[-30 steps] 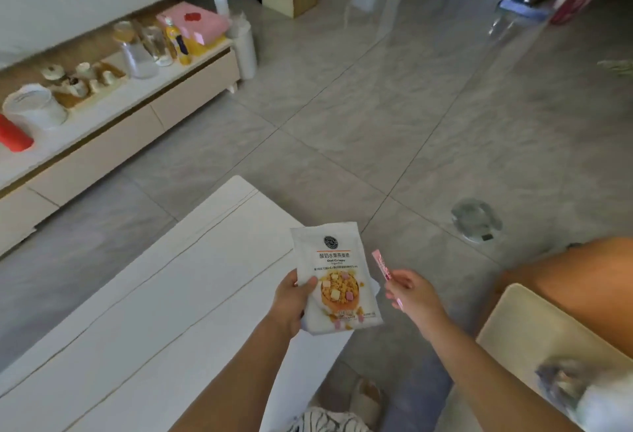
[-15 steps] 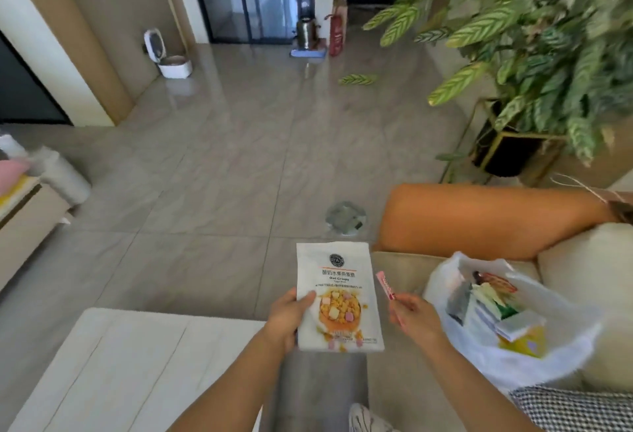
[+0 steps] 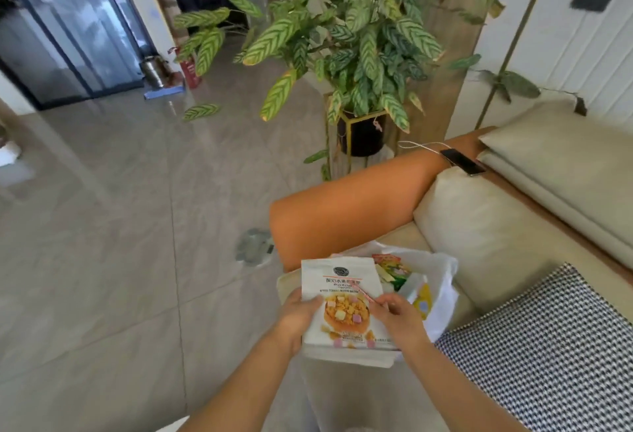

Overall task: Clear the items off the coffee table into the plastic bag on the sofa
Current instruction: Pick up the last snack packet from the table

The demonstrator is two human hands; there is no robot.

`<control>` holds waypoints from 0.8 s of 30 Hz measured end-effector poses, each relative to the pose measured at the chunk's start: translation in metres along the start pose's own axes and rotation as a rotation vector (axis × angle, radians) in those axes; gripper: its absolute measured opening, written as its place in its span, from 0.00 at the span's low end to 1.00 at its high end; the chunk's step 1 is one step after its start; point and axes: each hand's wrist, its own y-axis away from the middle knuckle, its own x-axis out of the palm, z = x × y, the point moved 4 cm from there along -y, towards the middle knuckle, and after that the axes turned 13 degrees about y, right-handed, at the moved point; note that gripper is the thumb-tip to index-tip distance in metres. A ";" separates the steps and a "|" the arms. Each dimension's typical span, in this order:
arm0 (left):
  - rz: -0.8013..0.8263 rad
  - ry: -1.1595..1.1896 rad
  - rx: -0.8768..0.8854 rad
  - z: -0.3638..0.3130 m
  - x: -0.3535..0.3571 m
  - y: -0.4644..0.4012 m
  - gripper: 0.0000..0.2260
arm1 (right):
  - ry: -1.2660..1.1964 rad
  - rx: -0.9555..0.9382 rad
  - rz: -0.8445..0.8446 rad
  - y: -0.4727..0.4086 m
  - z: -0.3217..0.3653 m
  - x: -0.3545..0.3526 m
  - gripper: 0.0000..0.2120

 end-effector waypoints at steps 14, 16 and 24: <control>0.247 -1.033 -0.152 -0.001 0.123 -0.129 0.14 | 0.185 0.373 -0.142 -0.066 -0.041 -0.034 0.14; 0.256 -1.184 -0.186 -0.005 0.129 -0.147 0.09 | 0.229 0.394 -0.114 -0.084 -0.042 -0.029 0.15; 0.272 -1.157 -0.151 0.026 0.136 -0.210 0.22 | 0.271 0.426 -0.188 -0.139 -0.036 -0.022 0.16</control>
